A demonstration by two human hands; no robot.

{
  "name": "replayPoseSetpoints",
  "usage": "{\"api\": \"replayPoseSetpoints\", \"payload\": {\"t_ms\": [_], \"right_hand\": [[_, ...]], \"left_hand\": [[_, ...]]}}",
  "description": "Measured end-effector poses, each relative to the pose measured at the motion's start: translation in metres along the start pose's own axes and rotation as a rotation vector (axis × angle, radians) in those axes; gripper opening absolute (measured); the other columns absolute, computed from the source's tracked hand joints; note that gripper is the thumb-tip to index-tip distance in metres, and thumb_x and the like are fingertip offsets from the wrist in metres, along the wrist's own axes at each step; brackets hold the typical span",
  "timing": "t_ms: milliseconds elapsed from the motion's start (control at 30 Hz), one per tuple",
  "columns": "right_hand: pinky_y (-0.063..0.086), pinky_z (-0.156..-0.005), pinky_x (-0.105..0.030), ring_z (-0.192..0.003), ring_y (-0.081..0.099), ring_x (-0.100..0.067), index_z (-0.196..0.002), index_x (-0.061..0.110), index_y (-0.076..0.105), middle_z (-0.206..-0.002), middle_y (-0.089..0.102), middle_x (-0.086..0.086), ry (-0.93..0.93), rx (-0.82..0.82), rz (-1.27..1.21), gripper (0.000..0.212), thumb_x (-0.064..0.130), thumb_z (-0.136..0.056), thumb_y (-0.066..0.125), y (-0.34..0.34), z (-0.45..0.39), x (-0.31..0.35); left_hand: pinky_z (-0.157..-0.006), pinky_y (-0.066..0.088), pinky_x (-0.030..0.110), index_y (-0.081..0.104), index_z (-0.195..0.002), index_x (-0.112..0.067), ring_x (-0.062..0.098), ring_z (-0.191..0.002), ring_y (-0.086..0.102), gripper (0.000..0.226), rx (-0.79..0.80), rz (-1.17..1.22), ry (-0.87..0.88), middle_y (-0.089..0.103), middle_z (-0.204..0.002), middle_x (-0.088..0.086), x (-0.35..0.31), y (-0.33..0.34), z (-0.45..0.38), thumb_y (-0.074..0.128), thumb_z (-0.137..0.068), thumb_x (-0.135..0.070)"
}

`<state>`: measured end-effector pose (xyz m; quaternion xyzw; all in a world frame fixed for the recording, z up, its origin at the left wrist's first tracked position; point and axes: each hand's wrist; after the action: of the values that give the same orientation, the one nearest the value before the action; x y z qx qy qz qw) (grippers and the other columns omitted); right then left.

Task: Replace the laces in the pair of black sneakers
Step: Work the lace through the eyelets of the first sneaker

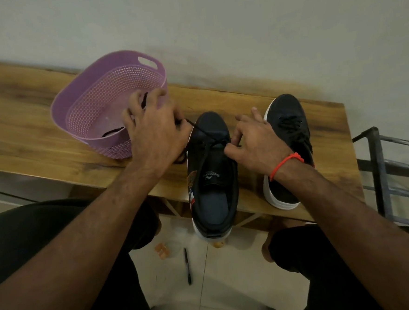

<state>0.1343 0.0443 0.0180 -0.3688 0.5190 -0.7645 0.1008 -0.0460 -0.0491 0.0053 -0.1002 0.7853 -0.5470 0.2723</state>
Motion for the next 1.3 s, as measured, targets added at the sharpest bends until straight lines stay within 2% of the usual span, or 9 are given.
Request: {"api": "replayPoseSetpoints", "payload": {"t_ms": [233, 333, 467, 567, 667, 767, 900, 1067, 1300], "right_hand": [[0.009, -0.122, -0.050, -0.153, 0.004, -0.028, -0.084, 0.014, 0.060, -0.154, 0.040, -0.008, -0.011, -0.004, 0.012, 0.015, 0.028, -0.087, 0.064, 0.001, 0.000, -0.001], [0.007, -0.123, -0.049, -0.154, 0.001, -0.027, -0.084, 0.015, 0.059, -0.161, 0.030, -0.007, -0.004, 0.008, 0.017, 0.015, 0.028, -0.087, 0.064, 0.002, -0.002, -0.001], [0.007, -0.123, -0.050, -0.154, 0.002, -0.027, -0.084, 0.012, 0.062, -0.161, 0.030, -0.007, -0.005, 0.009, 0.018, 0.016, 0.028, -0.086, 0.065, 0.001, -0.001, 0.000], [0.007, -0.123, -0.051, -0.154, 0.002, -0.028, -0.083, 0.013, 0.062, -0.161, 0.031, -0.006, 0.006, 0.016, 0.022, 0.016, 0.028, -0.087, 0.065, 0.001, -0.001, 0.000], [0.012, -0.121, -0.050, -0.153, 0.006, -0.031, -0.088, 0.014, 0.060, -0.156, 0.036, -0.006, 0.018, 0.010, 0.036, 0.017, 0.030, -0.087, 0.064, 0.002, -0.001, 0.001], [0.025, -0.118, -0.051, -0.147, 0.021, -0.035, -0.100, 0.021, 0.052, -0.139, 0.047, -0.005, 0.032, -0.004, -0.001, 0.021, 0.031, -0.086, 0.065, 0.004, -0.001, -0.002], [0.032, -0.112, -0.051, -0.135, 0.031, -0.029, -0.103, 0.032, 0.047, -0.134, 0.046, -0.002, -0.042, -0.010, -0.014, 0.032, 0.016, -0.081, 0.065, 0.004, -0.006, -0.007], [0.008, -0.122, -0.054, -0.150, 0.003, -0.037, -0.127, 0.038, 0.055, -0.163, 0.019, -0.004, -0.072, 0.037, 0.104, 0.060, 0.000, -0.081, 0.056, 0.012, -0.010, -0.005], [0.005, -0.122, -0.054, -0.152, -0.002, -0.037, -0.132, 0.035, 0.059, -0.166, 0.014, -0.001, -0.167, 0.030, 0.154, 0.046, 0.012, -0.093, 0.056, 0.022, -0.009, -0.005]], "left_hand": [[-0.114, 0.016, 0.062, 0.070, -0.108, -0.032, 0.038, -0.151, 0.006, 0.029, 0.217, -0.038, 0.292, 0.022, -0.165, 0.002, -0.032, 0.017, 0.025, 0.071, -0.084, -0.048], [-0.113, 0.017, 0.061, 0.072, -0.103, -0.035, 0.037, -0.150, 0.008, 0.021, 0.255, -0.063, 0.270, 0.027, -0.163, -0.001, -0.031, 0.021, 0.029, 0.069, -0.086, -0.047], [-0.111, 0.023, 0.054, 0.069, -0.093, -0.030, 0.030, -0.146, 0.024, 0.017, 0.055, -0.015, 0.105, 0.047, -0.150, -0.006, -0.016, 0.007, 0.012, 0.064, -0.086, -0.044], [-0.115, 0.020, 0.053, 0.064, -0.119, -0.023, 0.030, -0.149, 0.019, 0.034, -0.014, 0.073, -0.005, 0.039, -0.156, 0.000, 0.000, -0.003, -0.003, 0.063, -0.090, -0.042], [-0.120, 0.011, 0.059, 0.035, -0.153, -0.025, 0.032, -0.155, 0.001, 0.077, 0.203, 0.158, 0.023, 0.015, -0.167, 0.005, -0.010, -0.002, -0.002, 0.067, -0.088, -0.051], [-0.120, 0.009, 0.057, 0.023, -0.158, -0.032, 0.033, -0.154, -0.007, 0.094, 0.466, 0.099, 0.082, 0.002, -0.169, 0.004, -0.021, 0.008, 0.007, 0.072, -0.082, -0.054], [-0.115, 0.021, 0.050, 0.048, -0.139, -0.037, 0.029, -0.145, 0.019, 0.066, 0.484, 0.109, 0.004, 0.028, -0.160, -0.001, -0.012, 0.002, 0.000, 0.075, -0.080, -0.047], [-0.110, 0.025, 0.051, 0.066, -0.092, -0.041, 0.027, -0.135, 0.035, 0.013, 0.488, 0.094, -0.050, 0.051, -0.145, -0.008, -0.013, -0.003, -0.003, 0.074, -0.084, -0.046], [-0.105, 0.025, 0.049, 0.069, -0.091, -0.039, 0.023, -0.134, 0.036, 0.009, 0.486, 0.148, -0.054, 0.057, -0.138, -0.013, -0.017, 0.000, 0.001, 0.072, -0.086, -0.046]]}}
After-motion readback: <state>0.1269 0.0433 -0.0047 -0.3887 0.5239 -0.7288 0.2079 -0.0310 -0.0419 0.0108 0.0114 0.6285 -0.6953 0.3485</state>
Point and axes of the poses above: each hand's wrist, its own z-axis away from the middle knuckle, its own y-axis out of the palm, x = y × z
